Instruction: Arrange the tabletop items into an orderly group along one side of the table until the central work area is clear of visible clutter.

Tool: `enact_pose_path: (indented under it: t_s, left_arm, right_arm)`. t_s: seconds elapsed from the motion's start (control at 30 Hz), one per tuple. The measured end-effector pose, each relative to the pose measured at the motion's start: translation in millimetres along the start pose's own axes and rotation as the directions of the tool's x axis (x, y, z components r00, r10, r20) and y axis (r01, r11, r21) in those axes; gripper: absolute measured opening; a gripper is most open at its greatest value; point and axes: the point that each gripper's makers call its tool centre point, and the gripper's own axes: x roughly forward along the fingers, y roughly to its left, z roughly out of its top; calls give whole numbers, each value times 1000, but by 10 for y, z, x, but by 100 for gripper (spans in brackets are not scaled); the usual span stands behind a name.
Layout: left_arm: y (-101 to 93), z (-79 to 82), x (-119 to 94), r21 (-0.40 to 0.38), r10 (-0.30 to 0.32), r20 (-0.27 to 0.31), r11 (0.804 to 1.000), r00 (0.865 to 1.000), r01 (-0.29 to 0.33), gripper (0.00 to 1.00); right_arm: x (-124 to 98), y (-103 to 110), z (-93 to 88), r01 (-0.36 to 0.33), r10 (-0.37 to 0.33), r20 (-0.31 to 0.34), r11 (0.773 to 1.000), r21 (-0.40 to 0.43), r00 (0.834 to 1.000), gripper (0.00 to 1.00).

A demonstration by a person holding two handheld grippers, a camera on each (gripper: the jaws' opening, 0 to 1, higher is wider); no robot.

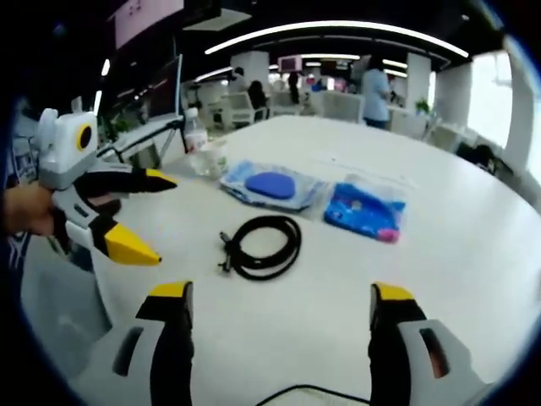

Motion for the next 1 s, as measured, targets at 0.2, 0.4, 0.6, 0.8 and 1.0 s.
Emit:
enact_pose_path:
  t_s: [0.2,0.4,0.6,0.8,1.0]
  left_arm:
    - [-26,-52,-75,-4,-7,-3,1000,1000,7,91]
    - [-70,-64,-166,-22,-16,9,1000,1000,16,97]
    - [-172,-126,-217,-17,-35,-9,999,999,35,100]
    - [-189,-115,-335,-4,-27,-1,1000,1000,27,100]
    - [-136,-147,-564,-13,13,15,1000,1000,-12,100]
  right_arm:
    - [-96,74,-79,-13,13,2,1000,-3,1000,89]
    - [-186,138,-184,-20,20,1,1000,6,1000,94]
    - [-256,196,-319,-30,30,-13,999,27,999,98]
    - [-373,219,-362,-30,30,-6,999,35,1000,100]
    - [-544,244,-370,-23,23,23,999,29,999,100]
